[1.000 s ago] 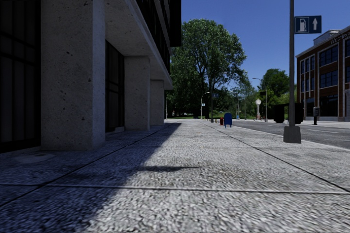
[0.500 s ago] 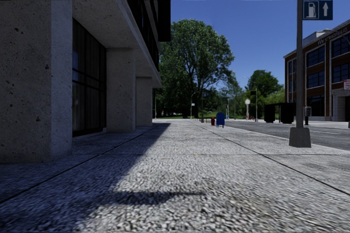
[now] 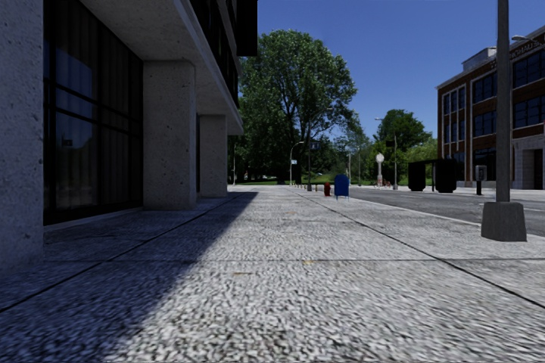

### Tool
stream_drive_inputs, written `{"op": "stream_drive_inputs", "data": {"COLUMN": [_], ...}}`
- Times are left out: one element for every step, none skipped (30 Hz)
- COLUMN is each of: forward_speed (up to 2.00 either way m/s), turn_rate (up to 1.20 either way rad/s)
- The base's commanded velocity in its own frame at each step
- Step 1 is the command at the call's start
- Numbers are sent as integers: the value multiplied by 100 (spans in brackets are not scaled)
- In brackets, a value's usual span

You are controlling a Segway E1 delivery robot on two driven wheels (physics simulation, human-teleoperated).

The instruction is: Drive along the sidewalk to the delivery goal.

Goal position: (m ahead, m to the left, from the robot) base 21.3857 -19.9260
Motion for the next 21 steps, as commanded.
{"op": "stream_drive_inputs", "data": {"forward_speed": [200,200,200,200,200,200,200,200,200,200,200,200,200,200,200,200,200,200,200,200,200], "turn_rate": [0,0,0,0,0,0,0,0,0,0,0,0,0,0,0,0,0,0,0,0,0]}}
